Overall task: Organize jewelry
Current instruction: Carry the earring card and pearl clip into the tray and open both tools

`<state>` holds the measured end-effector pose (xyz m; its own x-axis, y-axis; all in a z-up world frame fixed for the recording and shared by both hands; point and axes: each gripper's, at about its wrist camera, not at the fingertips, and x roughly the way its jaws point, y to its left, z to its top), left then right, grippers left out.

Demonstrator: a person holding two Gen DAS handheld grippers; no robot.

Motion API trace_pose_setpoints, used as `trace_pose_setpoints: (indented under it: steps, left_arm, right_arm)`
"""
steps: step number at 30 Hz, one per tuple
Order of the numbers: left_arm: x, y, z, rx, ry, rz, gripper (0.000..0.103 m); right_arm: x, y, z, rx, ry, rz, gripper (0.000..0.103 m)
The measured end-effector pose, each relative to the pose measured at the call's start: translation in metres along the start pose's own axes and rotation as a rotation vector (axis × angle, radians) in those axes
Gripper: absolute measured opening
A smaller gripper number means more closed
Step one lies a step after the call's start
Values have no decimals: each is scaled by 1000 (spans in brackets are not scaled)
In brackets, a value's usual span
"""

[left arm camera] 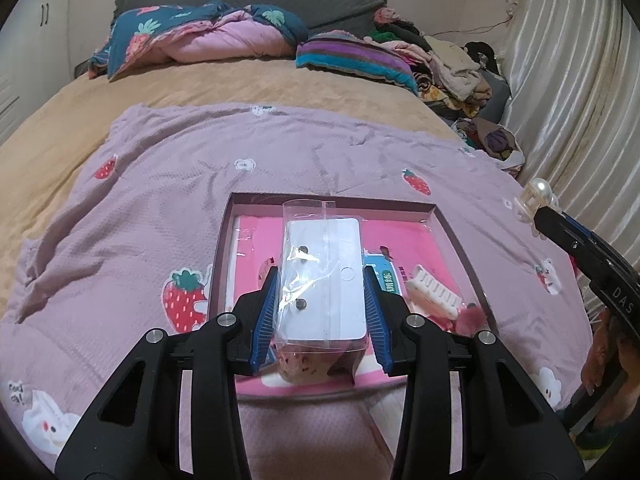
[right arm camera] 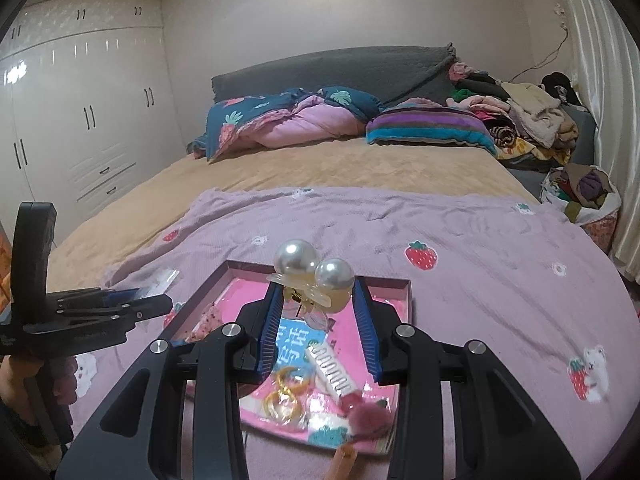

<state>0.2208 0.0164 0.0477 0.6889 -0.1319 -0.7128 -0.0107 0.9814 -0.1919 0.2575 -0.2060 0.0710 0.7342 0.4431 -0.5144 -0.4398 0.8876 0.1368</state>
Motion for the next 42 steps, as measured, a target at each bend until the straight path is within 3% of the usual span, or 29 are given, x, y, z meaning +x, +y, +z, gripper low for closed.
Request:
trace_pose_setpoints:
  steps: [11, 21, 34, 42]
  left_arm:
    - [49, -1, -5, -22, 78, 0, 32]
    - [74, -3, -9, -42, 114, -10, 32]
    - [73, 6, -16, -50, 137, 12, 37]
    - [59, 10, -19, -63, 124, 26, 39]
  right_arm:
    - [35, -21, -28, 32, 82, -14, 34]
    - [53, -22, -51, -18, 146, -47, 34]
    - [72, 18, -71, -128, 230, 37, 34]
    - [74, 18, -73, -105, 255, 41, 36]
